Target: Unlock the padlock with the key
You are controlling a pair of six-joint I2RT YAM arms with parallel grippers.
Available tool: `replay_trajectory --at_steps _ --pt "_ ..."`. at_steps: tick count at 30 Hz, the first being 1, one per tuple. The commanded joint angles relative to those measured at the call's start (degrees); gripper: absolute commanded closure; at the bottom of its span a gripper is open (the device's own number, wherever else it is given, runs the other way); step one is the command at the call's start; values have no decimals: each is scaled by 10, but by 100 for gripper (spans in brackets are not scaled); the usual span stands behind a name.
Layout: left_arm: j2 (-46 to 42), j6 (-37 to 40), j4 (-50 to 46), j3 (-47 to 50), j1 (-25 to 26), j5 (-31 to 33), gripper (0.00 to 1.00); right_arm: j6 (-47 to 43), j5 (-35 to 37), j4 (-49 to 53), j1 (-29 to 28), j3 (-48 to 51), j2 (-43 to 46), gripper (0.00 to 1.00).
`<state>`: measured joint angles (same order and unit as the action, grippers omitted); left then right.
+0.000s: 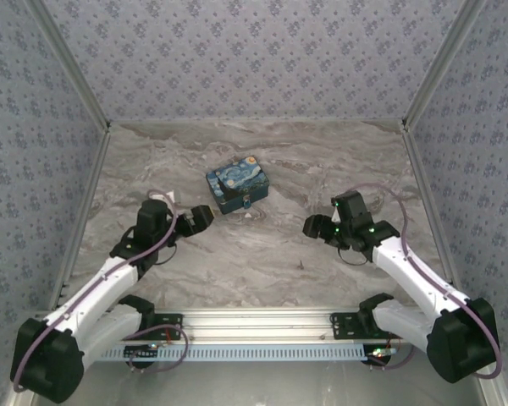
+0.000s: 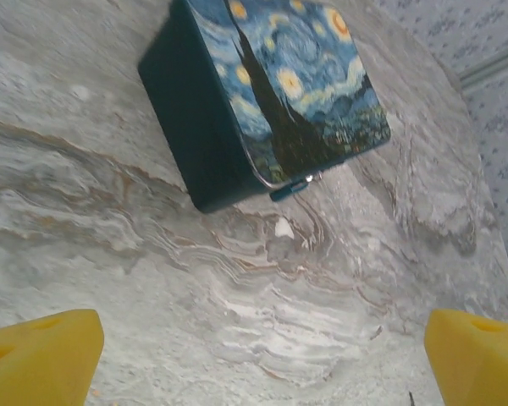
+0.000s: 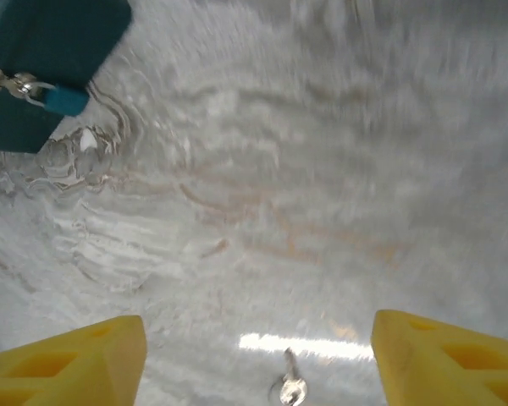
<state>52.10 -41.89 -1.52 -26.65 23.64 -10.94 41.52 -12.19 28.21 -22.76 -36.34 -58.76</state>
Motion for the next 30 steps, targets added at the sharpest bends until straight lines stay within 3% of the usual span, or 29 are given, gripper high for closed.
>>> replay_trajectory --at_steps 1,9,13,17,30 --pt "28 -24 50 -14 24 25 3 179 -38 28 -13 34 15 31" --pt "86 -20 69 -44 59 36 2 493 43 -4 -85 100 73 37" --pt "101 -20 77 -51 66 37 2 612 78 -9 -126 118 81 49" --pt "111 -14 76 -60 67 36 1 712 98 -7 -166 129 72 54" --pt "122 -13 67 -76 68 40 0 806 139 -86 -213 157 32 62"
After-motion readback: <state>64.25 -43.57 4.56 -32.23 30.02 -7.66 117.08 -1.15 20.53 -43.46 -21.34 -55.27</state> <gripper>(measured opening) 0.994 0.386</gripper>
